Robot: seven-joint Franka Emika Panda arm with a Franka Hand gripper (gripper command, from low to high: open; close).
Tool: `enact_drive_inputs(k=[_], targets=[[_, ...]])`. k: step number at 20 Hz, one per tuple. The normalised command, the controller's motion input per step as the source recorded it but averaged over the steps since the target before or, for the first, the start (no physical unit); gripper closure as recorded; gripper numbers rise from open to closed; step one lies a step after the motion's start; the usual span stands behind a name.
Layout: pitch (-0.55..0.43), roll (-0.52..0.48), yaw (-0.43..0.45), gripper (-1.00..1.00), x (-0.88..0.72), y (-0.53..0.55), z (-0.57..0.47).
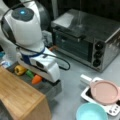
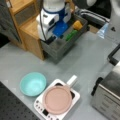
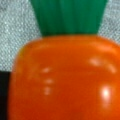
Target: Open the drawer. Pick up the carrot. Put the carrots in the drawer.
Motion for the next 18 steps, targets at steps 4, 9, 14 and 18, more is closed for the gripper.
enact_drive_inputs(k=[4, 9, 14, 18], targets=[[-0.251, 0.096, -0.158, -1.0, -0.15, 0.13, -0.12], [-0.241, 0.085, -0.171, -1.0, -0.14, 0.15, -0.12], [-0.196, 0.099, -0.199, -1.0, -0.16, 0.17, -0.06], [-0.163, 0.057, -0.279, -1.0, -0.17, 0.19, -0.02]])
